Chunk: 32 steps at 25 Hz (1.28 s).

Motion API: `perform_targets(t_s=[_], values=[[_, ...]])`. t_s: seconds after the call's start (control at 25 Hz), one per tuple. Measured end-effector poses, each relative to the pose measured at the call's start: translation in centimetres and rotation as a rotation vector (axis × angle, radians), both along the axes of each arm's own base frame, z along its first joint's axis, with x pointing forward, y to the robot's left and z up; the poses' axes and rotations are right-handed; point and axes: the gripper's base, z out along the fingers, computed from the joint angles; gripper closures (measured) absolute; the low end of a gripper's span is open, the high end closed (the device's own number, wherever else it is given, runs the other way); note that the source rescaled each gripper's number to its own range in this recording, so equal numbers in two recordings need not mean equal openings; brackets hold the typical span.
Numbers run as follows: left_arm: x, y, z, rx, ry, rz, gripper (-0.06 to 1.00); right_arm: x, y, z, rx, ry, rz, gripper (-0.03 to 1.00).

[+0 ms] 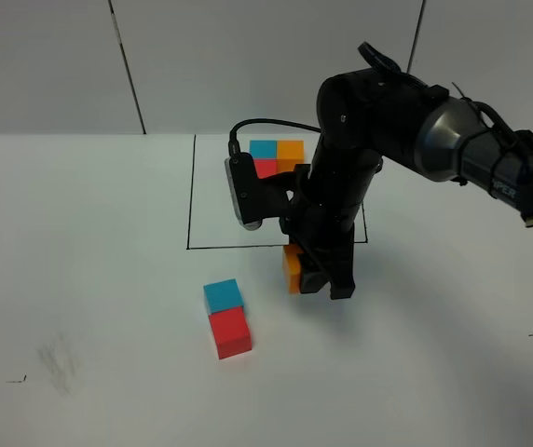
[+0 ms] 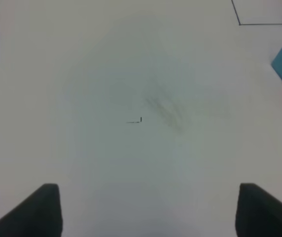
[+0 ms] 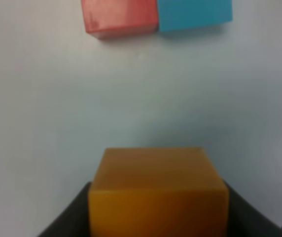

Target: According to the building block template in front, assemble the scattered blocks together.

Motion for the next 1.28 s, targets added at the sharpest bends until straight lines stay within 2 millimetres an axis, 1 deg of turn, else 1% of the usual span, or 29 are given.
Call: perform_targets(t_s=[0.16, 0.28, 0.4, 0.56, 0.72, 1.04, 1.16, 1.28], values=[[0.0, 0.0, 0.0, 0.0, 0.0, 0.0, 0.36, 0.6, 0.9, -0.5, 0.0, 0.0, 0.011, 0.97], [0.0, 0.0, 0.0, 0.0, 0.0, 0.0, 0.36, 1.0, 1.7, -1.4, -0.003, 0.003, 0.029, 0.97], [0.0, 0.0, 0.0, 0.0, 0.0, 0.0, 0.36, 1.5, 2.1, -2.4, -0.008, 0.009, 0.039, 0.97], [0.0, 0.0, 0.0, 0.0, 0.0, 0.0, 0.36, 1.9, 2.4, -3.2, -0.011, 0.004, 0.05, 0.97], [0.0, 0.0, 0.0, 0.0, 0.0, 0.0, 0.36, 1.8, 2.8, -3.7, -0.011, 0.001, 0.063, 0.97], [0.0, 0.0, 0.0, 0.0, 0.0, 0.0, 0.36, 0.8, 4.4, -3.6, 0.0, -0.017, 0.1, 0.97], [0.0, 0.0, 0.0, 0.0, 0.0, 0.0, 0.36, 0.9, 4.5, -3.8, -0.004, -0.024, 0.104, 0.97], [0.0, 0.0, 0.0, 0.0, 0.0, 0.0, 0.36, 1.0, 4.4, -4.4, -0.019, -0.023, 0.108, 0.97]])
